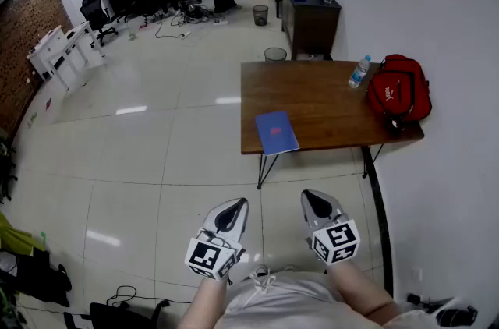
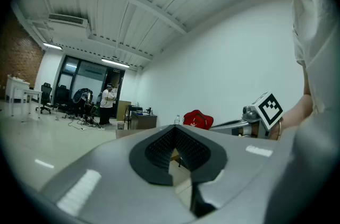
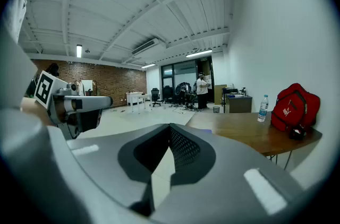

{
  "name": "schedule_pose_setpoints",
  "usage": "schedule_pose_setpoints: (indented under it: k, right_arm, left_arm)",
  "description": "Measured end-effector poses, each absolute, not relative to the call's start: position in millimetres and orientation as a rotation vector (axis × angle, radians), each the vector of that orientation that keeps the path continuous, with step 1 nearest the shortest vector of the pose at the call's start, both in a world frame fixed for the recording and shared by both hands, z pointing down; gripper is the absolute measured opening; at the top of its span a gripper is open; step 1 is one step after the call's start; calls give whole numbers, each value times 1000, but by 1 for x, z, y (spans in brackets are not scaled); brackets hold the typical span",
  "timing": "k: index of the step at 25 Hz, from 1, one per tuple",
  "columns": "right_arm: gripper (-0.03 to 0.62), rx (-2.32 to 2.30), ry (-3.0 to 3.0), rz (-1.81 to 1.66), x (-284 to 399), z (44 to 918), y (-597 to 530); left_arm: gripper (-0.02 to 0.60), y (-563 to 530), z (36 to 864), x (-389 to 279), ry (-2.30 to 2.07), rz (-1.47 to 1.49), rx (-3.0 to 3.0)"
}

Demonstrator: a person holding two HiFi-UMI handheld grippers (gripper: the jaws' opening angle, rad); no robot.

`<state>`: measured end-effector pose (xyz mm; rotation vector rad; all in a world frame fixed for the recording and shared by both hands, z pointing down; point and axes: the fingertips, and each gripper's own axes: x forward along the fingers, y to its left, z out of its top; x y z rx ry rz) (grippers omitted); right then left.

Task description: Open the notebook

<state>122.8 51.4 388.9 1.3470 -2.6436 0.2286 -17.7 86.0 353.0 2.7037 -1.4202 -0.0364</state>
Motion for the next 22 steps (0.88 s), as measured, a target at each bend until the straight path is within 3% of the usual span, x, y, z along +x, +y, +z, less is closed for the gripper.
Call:
schedule_pose_setpoints:
  k: [10,22]
  right_arm:
    - [6,1387,-2582,247,100,405,27]
    - [6,1371,-2487,351,115,454,-96]
  left_arm:
    - [6,56,363,-70,-1455,-92,2654]
    - [6,-51,411,-69,-1443,-9,2530]
